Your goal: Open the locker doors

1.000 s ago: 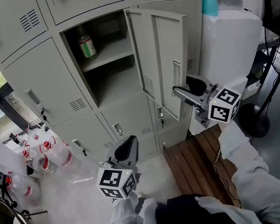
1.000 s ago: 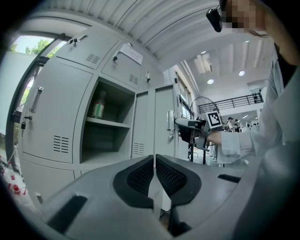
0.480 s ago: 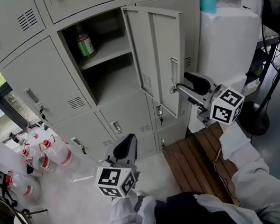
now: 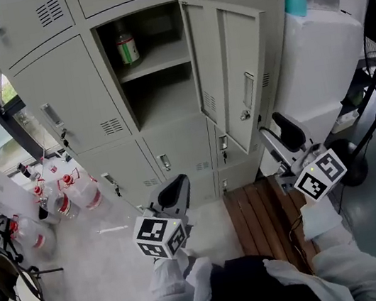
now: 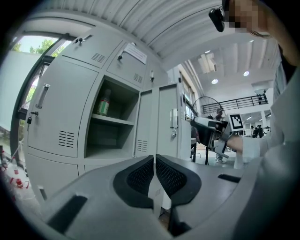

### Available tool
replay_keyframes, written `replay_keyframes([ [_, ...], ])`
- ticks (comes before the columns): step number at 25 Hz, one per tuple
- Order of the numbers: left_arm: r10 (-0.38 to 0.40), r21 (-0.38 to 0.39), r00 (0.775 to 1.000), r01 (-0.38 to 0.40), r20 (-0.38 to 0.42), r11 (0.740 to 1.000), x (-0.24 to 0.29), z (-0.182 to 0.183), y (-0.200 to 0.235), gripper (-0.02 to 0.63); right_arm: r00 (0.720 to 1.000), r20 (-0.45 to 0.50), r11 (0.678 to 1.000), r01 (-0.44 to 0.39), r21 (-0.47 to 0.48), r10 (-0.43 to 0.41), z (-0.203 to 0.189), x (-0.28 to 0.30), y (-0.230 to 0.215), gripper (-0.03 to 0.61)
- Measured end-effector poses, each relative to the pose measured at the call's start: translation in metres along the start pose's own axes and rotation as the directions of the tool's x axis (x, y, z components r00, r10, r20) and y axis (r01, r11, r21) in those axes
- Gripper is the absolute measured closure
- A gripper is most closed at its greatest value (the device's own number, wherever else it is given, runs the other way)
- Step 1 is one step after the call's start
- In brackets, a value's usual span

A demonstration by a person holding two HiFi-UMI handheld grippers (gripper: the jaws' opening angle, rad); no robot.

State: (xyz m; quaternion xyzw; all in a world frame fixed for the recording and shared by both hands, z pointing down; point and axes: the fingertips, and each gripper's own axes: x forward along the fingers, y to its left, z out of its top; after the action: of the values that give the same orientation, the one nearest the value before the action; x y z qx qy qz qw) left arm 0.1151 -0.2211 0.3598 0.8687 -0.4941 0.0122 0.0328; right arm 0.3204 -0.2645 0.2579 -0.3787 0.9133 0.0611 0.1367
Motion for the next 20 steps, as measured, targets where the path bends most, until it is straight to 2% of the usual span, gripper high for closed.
replay_keyframes([
  [3,0.013,-0.017,1.0,-0.013,-0.017,1.0,-0.004,-0.012,0.001,0.595,0.999,-0.035,0.999,0.012,-0.038,-0.014,-0.017,-0.012,0.021,0.368],
  [6,0.042,-0.05,0.999,-0.044,-0.028,0.998,-0.012,-0.025,0.003,0.595,0.998,-0.046,0.999,0.037,-0.016,-0.038,-0.031,-0.022,0.037,0.368],
  [12,0.133,-0.168,0.989,-0.141,-0.059,0.976,-0.043,-0.063,0.016,0.595,0.984,-0.126,0.992,0.126,-0.019,-0.127,-0.078,-0.049,0.057,0.368],
  [14,0.159,-0.194,0.986,-0.168,-0.058,0.967,-0.053,-0.072,0.023,0.595,0.98,-0.148,0.991,0.134,0.012,-0.131,-0.093,-0.051,0.062,0.368],
  [20,0.196,-0.2,0.978,-0.207,-0.076,0.958,-0.066,-0.085,0.041,0.595,0.981,-0.16,0.992,0.114,0.044,-0.106,-0.107,-0.04,0.08,0.368],
])
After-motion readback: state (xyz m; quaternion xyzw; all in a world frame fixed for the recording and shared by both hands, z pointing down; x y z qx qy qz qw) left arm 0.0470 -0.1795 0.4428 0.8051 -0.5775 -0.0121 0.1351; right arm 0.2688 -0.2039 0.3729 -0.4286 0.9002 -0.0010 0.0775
